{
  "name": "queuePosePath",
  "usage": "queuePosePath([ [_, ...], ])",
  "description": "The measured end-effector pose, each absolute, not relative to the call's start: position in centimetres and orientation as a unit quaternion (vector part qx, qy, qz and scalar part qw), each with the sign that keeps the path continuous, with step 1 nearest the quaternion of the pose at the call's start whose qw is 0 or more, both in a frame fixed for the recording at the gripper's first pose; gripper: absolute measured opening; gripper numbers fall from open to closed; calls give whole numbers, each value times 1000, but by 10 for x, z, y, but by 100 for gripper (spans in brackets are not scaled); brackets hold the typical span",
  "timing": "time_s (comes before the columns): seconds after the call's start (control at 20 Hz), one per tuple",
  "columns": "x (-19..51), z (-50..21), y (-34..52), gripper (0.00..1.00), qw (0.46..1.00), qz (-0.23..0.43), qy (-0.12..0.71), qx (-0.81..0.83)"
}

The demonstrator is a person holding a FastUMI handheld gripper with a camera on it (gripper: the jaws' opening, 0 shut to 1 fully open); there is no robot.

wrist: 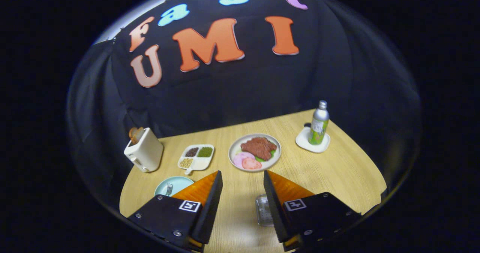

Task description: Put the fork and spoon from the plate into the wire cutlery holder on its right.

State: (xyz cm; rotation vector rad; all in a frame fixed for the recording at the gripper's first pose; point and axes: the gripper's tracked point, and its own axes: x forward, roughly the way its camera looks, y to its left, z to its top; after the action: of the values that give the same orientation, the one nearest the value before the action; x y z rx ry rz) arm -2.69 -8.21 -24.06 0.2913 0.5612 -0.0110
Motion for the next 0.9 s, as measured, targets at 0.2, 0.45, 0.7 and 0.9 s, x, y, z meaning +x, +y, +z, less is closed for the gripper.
queuePosePath([
  [0.2, -9, -194, -60, 80, 982, 14, 163, 94],
  [0.45, 0, -154, -9, 89, 992, 51, 97, 67],
  [0.7, 8, -153, 60, 95, 986, 99, 107, 78],
  [0.9, 10, -165, 117, 97, 973, 151, 144, 95],
])
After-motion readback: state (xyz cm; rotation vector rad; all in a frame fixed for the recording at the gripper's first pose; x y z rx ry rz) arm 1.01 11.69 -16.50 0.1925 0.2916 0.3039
